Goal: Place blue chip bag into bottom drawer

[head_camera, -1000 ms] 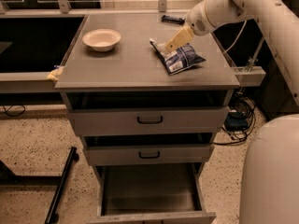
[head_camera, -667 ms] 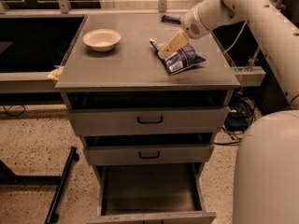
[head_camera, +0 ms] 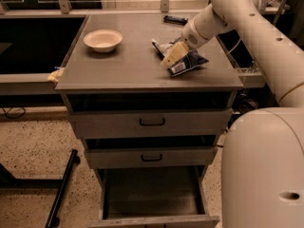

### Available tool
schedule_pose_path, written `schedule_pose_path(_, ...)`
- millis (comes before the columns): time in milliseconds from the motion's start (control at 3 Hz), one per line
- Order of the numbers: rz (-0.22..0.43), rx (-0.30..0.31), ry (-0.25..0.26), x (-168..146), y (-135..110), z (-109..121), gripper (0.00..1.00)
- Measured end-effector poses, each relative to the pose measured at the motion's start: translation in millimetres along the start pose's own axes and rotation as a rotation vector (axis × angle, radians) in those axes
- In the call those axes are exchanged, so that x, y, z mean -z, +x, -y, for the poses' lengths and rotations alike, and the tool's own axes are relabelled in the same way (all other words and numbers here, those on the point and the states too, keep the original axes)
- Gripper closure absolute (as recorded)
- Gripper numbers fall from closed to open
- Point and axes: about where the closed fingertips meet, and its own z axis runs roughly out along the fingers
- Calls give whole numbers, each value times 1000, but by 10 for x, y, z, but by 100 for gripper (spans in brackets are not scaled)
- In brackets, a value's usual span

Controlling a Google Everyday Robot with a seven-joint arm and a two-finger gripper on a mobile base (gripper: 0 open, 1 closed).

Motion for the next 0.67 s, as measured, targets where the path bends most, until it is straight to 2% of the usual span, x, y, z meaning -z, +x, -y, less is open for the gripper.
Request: schedule_pose_path(667,-85,-68,33,-274,365,206,0)
